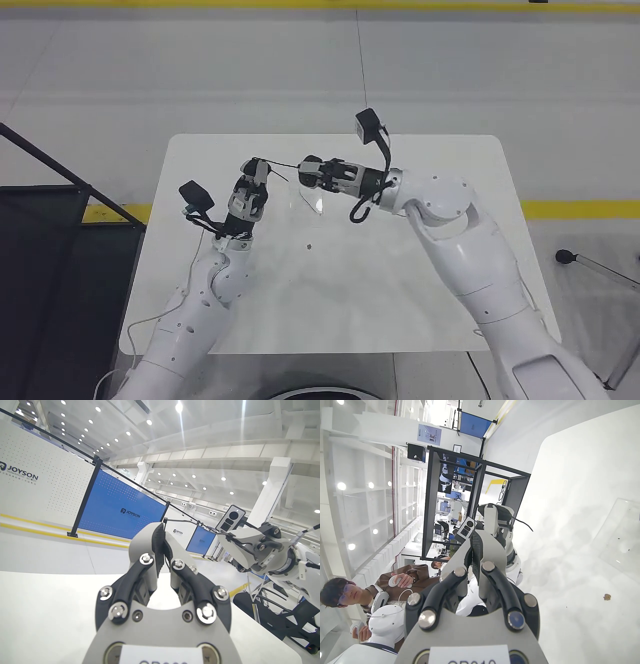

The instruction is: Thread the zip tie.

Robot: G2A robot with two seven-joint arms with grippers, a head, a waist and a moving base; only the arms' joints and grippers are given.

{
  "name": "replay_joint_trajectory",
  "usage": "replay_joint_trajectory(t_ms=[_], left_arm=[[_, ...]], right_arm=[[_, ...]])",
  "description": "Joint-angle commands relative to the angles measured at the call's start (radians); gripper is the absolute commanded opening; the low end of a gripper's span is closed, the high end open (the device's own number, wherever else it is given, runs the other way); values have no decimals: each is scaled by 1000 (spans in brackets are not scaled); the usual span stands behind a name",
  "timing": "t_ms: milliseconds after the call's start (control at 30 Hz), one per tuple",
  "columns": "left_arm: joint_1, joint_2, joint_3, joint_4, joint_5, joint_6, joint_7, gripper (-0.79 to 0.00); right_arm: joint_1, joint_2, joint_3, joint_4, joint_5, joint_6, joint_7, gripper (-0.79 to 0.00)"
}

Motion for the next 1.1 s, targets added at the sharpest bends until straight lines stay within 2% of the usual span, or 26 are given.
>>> replay_joint_trajectory(t_ms=[0, 1067], left_arm=[[0, 0, 0, 0, 0, 0, 0, -785], [0, 0, 0, 0, 0, 0, 0, -785]], right_arm=[[-5, 1, 5, -4, 3, -3, 4, -785], [-8, -1, 2, 11, 20, -6, 6, -785]])
